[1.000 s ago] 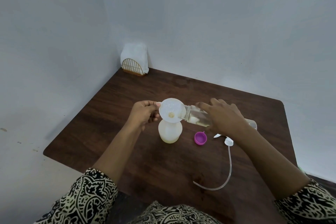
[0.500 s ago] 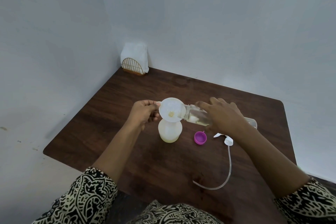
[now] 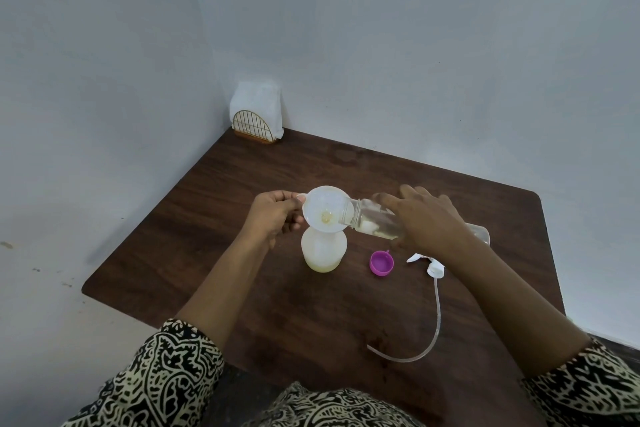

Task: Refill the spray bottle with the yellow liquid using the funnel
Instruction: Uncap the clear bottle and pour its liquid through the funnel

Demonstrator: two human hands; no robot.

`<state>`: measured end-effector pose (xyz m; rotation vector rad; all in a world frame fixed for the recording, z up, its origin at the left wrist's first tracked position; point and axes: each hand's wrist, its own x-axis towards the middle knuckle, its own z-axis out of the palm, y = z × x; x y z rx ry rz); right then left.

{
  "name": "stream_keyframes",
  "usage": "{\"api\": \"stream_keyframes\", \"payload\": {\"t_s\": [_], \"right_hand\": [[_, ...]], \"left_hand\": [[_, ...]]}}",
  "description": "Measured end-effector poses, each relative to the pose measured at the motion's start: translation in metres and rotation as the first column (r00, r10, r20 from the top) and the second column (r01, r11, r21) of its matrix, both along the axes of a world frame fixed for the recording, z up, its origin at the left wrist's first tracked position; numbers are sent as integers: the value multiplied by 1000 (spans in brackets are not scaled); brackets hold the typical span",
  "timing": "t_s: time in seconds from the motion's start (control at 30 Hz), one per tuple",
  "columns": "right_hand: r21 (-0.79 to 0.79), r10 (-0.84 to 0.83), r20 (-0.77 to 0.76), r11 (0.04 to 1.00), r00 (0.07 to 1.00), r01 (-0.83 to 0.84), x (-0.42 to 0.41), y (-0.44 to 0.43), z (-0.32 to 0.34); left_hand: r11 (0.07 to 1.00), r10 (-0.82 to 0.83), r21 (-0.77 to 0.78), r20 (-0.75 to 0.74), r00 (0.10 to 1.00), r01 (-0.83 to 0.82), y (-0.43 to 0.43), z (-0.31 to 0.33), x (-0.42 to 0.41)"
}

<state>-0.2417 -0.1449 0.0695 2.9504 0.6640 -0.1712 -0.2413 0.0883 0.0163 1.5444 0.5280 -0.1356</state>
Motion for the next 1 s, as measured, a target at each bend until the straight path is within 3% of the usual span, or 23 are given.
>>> {"api": "stream_keyframes", "payload": {"t_s": [1.0], "right_hand": [[-2, 11, 7, 1000, 1000, -11, -2, 1, 4]], "left_hand": [[1000, 6, 13, -7, 1000, -5, 1, -2, -1]]}}
